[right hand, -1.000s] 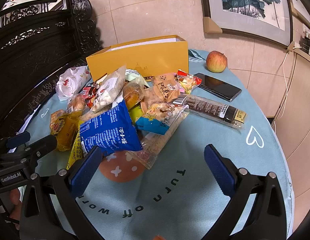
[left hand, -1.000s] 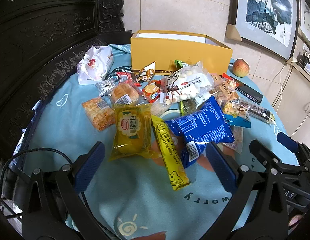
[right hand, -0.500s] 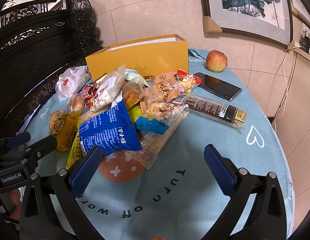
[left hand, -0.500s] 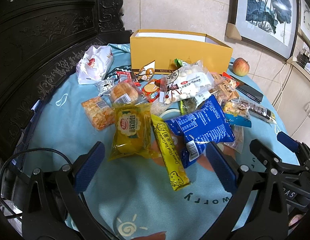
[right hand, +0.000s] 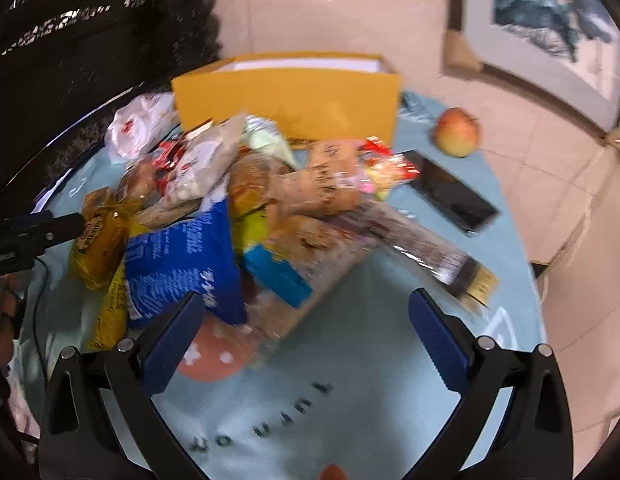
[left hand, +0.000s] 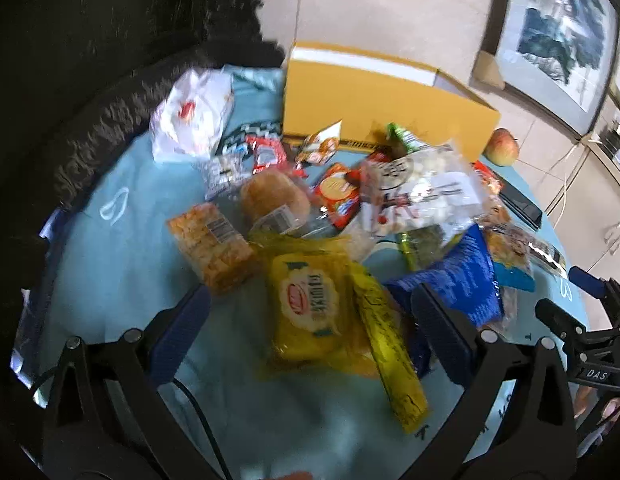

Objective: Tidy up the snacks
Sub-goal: 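Grasp the yellow bread bag with left tool while right grasps a pastry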

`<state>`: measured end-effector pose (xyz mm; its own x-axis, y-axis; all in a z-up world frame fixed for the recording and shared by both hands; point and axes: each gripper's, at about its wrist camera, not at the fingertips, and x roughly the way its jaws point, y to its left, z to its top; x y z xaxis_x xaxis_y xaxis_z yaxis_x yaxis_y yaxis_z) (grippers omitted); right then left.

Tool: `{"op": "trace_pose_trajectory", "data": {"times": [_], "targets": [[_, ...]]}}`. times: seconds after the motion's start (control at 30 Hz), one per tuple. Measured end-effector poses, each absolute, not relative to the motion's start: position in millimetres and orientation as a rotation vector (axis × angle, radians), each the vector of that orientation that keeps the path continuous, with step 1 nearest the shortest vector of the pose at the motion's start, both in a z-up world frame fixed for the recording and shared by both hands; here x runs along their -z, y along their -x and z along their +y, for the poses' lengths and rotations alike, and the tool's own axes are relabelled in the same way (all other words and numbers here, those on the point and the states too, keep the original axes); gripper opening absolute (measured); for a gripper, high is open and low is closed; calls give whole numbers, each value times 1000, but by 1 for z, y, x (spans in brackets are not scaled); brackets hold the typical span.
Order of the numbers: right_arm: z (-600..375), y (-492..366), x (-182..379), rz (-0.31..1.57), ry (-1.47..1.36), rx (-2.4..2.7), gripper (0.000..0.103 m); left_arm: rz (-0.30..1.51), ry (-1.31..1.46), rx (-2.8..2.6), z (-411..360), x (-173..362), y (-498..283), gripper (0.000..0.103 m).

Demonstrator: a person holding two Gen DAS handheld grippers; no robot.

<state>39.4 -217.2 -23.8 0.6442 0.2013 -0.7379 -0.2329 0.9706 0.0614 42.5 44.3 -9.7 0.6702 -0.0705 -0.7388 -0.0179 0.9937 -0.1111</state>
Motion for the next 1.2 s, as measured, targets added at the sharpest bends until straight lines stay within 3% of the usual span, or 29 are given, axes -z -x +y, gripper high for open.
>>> {"op": "trace_pose_trajectory", "data": {"times": [0.17, 0.3, 0.53, 0.57, 0.6, 0.63, 0.67, 0.7, 0.93, 1.2], "targets": [[-192, -82, 41, 911, 154, -184, 102, 869, 142, 9, 56, 12, -60, 101], [-208, -99, 55, 918, 16, -201, 102, 908, 134, -27, 60, 25, -73, 101], [-210, -93, 55, 888, 31, -237, 102, 1018, 66, -11, 34, 66, -82, 100], [-211, -93, 54, 889, 30, -238, 102, 1023, 73, -4, 32, 68, -83, 97], [-212, -93, 53, 887, 26, -239, 102, 1024, 78, -12, 31, 69, -85, 85], [-213, -91, 52, 882, 23, -232, 102, 1008, 67, -37, 30, 68, -86, 66], [-216, -91, 50, 876, 22, -218, 102, 996, 54, -63, 29, 66, -87, 61], [-218, -91, 49, 873, 21, -208, 102, 987, 52, -65, 29, 64, -87, 38], [-251, -86, 36, 823, -27, -184, 102, 882, 34, -43, 31, 35, -68, 36], [-227, -93, 52, 911, -24, -165, 98, 833, 75, -10, 39, 16, -50, 36]]}}
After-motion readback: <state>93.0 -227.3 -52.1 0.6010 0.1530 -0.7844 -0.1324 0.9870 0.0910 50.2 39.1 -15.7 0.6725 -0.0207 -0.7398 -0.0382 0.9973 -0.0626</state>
